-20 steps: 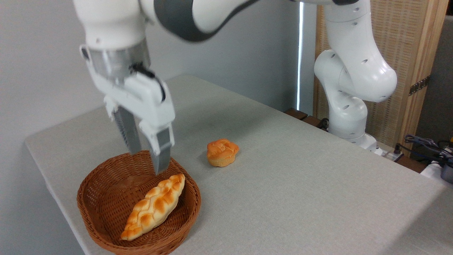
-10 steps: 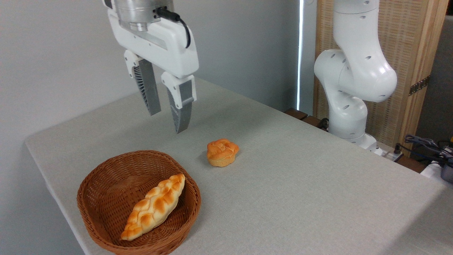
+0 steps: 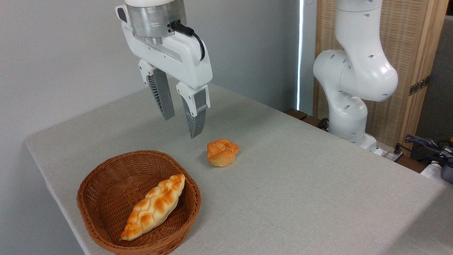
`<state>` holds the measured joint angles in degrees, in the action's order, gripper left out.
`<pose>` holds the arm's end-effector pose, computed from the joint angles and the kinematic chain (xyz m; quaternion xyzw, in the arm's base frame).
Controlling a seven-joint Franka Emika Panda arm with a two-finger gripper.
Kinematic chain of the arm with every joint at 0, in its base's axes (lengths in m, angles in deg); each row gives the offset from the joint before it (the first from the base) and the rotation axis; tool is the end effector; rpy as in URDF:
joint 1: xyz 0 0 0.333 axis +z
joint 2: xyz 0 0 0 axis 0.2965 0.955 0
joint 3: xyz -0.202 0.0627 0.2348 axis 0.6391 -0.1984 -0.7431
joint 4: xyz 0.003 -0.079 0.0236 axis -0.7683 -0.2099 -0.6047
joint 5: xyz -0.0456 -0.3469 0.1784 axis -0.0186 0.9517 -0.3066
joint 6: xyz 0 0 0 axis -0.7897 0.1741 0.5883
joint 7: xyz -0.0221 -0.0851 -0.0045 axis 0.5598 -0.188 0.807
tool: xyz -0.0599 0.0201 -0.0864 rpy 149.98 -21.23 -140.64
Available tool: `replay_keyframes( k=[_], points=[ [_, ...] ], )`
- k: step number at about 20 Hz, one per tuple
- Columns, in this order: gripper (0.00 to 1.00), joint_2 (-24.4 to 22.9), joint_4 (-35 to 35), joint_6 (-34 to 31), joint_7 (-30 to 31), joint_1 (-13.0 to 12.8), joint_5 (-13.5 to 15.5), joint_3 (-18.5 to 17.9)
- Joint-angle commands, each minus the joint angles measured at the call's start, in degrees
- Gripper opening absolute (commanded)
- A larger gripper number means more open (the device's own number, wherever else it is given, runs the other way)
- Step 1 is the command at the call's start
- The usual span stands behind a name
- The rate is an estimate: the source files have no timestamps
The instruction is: Put bread into the basket
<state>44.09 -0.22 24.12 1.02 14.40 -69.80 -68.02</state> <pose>0.5623 -0.0103 0.6134 0.9334 -0.3519 0.0037 0.0705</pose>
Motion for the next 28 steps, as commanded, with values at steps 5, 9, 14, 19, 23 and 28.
replay_keyframes(
  k=[5, 9, 14, 19, 23, 28],
  points=[
    [1.0, -1.3, -1.59, 2.48, -5.87, 2.58, -1.75, 2.41],
    [1.0, -1.3, -1.51, 3.1, -5.35, 2.58, -3.33, 2.59],
    [1.0, -1.04, -1.51, 6.44, 0.98, 2.58, -3.51, 2.41],
    [1.0, -1.12, -1.51, 6.18, 0.63, 2.58, -3.6, 2.41],
    [1.0, -1.12, -1.51, 5.56, 0.9, 2.49, -7.28, 2.76],
    [1.0, -1.12, -1.51, 5.04, 0.46, 2.41, -7.29, 2.85]
  ],
)
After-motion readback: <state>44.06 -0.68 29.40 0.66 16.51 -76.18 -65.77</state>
